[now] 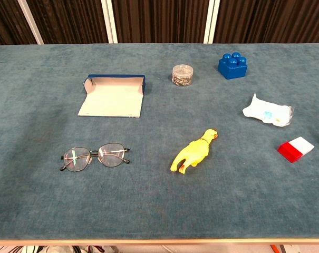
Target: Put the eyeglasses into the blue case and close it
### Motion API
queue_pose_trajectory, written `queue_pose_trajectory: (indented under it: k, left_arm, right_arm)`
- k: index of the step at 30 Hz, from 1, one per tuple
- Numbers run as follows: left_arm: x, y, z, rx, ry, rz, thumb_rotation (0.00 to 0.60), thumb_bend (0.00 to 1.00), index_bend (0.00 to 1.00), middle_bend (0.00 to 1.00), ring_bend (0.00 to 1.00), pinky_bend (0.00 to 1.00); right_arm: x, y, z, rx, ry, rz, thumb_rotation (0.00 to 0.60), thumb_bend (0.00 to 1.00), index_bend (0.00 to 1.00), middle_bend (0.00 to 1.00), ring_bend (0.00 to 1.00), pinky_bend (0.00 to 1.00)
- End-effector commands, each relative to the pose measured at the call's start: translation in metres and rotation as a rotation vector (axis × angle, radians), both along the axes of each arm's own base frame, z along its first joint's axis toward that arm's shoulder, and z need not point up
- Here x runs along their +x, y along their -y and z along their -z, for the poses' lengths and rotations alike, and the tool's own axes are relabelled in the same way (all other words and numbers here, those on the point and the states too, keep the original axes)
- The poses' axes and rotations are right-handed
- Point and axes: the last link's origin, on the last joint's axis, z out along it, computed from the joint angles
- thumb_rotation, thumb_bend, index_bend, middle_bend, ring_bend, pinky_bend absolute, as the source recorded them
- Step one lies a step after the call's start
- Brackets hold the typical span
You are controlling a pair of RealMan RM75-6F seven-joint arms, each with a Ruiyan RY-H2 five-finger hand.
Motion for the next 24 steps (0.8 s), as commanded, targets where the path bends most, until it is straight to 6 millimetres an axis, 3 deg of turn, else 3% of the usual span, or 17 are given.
queue_pose_trajectory:
  k: [1,13,24]
  left_arm:
    - [0.037,-0.033,0.011,-0.032,-0.040,0.036,0.600,0.24,0.21,0.04,0.00,0.00]
    - [0.076,-0.054,0.061,-0.144,0.008,-0.097,0.600,0.24,0.33,0.04,0.00,0.00]
    - [0.104,-0.050,0.115,-0.222,0.000,-0.094,0.600,0.25,0.38,0.05,0.00,0.00]
  right_arm:
    - [0.000,0.000,0.001,0.002,0.001,0.004,0.600,0.05,0.00,0.00,0.04,0.21]
    - [0.000,0.001,0.001,0.002,0.005,0.011,0.600,0.06,0.00,0.00,0.04,0.21]
    - [-0.001,0.002,0.000,-0.002,0.012,0.016,0.600,0.06,0.00,0.00,0.04,0.21]
